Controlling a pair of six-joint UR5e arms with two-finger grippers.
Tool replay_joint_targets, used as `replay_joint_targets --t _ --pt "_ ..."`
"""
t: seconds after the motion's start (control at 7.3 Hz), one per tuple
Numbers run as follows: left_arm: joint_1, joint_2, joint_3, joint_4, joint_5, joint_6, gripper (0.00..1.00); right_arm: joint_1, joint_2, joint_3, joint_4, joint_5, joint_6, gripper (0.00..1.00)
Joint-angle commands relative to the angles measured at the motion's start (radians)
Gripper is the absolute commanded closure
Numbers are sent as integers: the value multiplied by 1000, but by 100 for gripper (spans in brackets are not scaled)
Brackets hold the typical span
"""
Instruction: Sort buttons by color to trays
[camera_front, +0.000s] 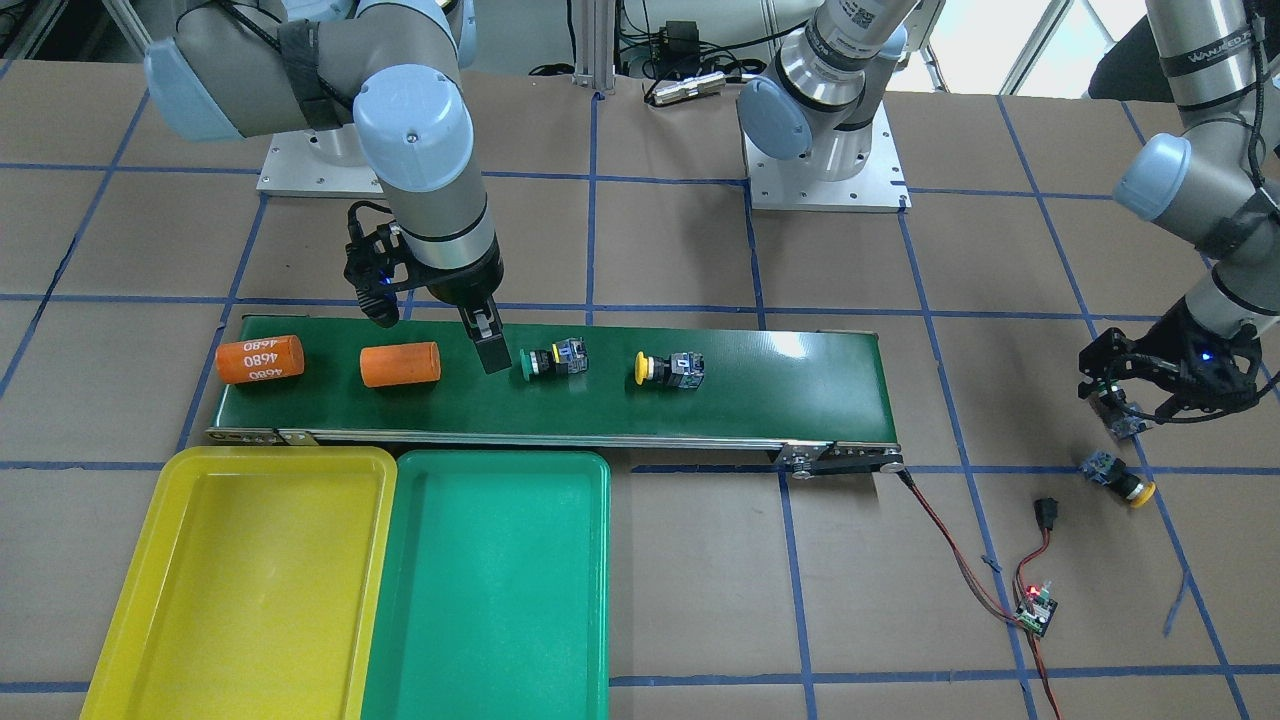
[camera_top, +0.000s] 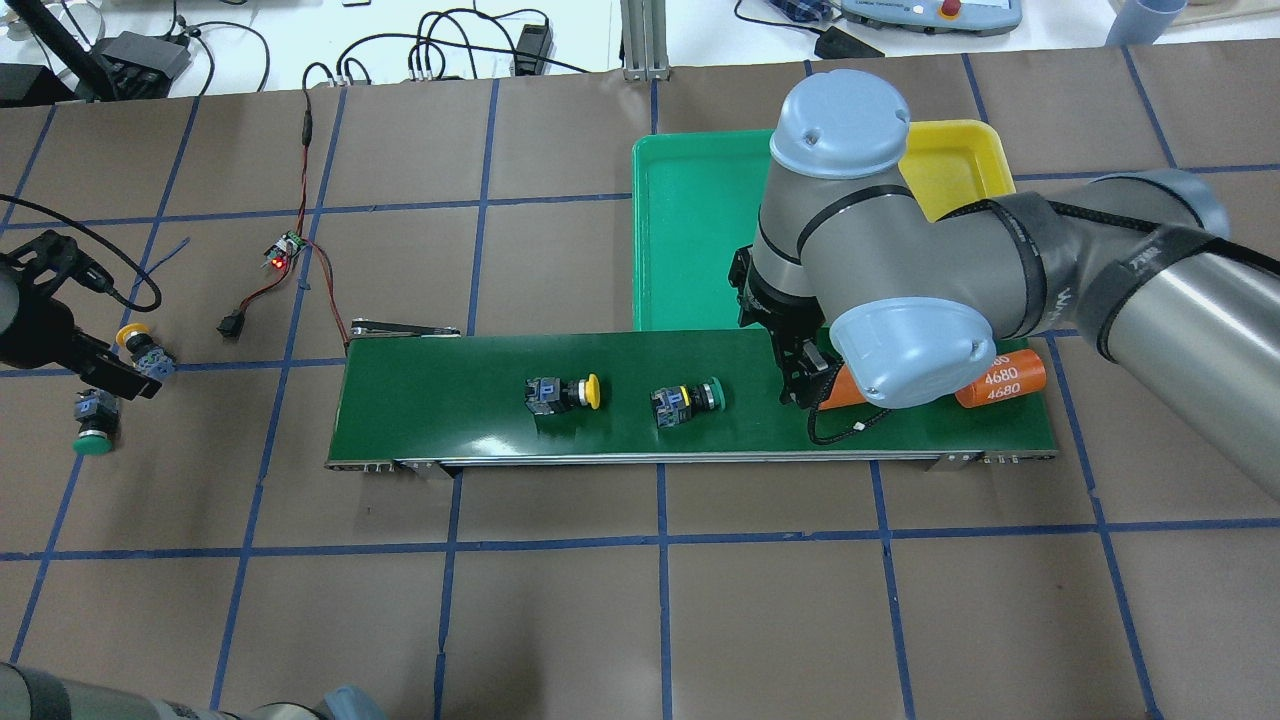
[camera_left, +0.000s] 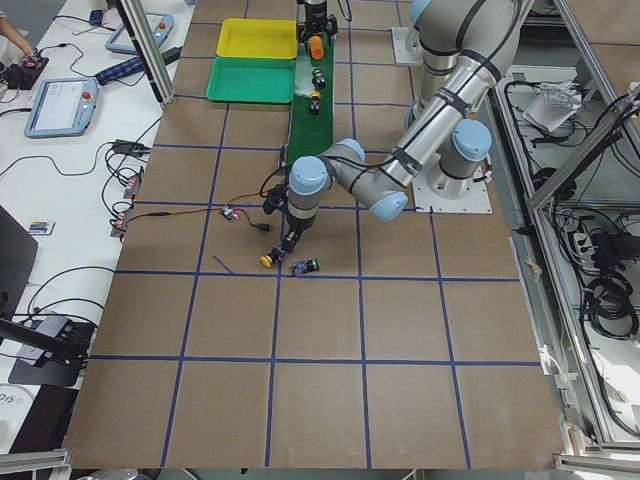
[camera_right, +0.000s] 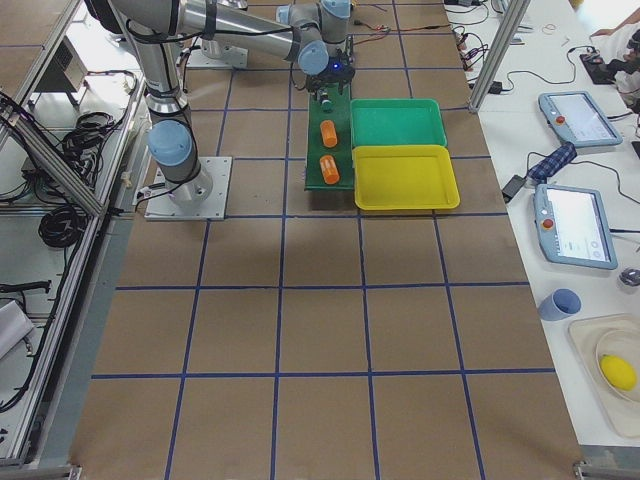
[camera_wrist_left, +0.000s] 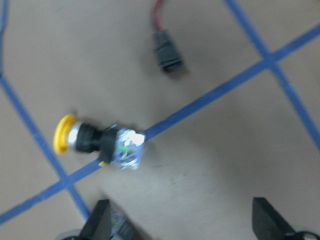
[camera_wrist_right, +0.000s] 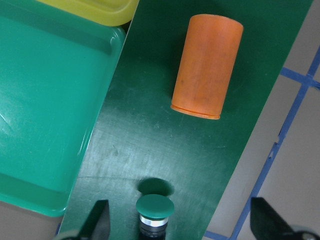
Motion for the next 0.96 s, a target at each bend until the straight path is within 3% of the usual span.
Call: replay_joint_targets --t 0.0,0.27,0.41,0.55,0.82 --pt "76 -67 7 20 -2 -41 0 27 52 0 -51 2 44 0" --pt "97 -113 9 110 -14 -44 0 38 82 0 -59 33 46 0" --pt "97 -112 9 112 -19 -41 5 38 83 0 -62 33 46 0" --pt "97 -107 9 114 -23 -35 21 38 85 2 -60 33 46 0" --pt "97 -101 12 117 -51 20 45 38 109 0 -62 33 46 0"
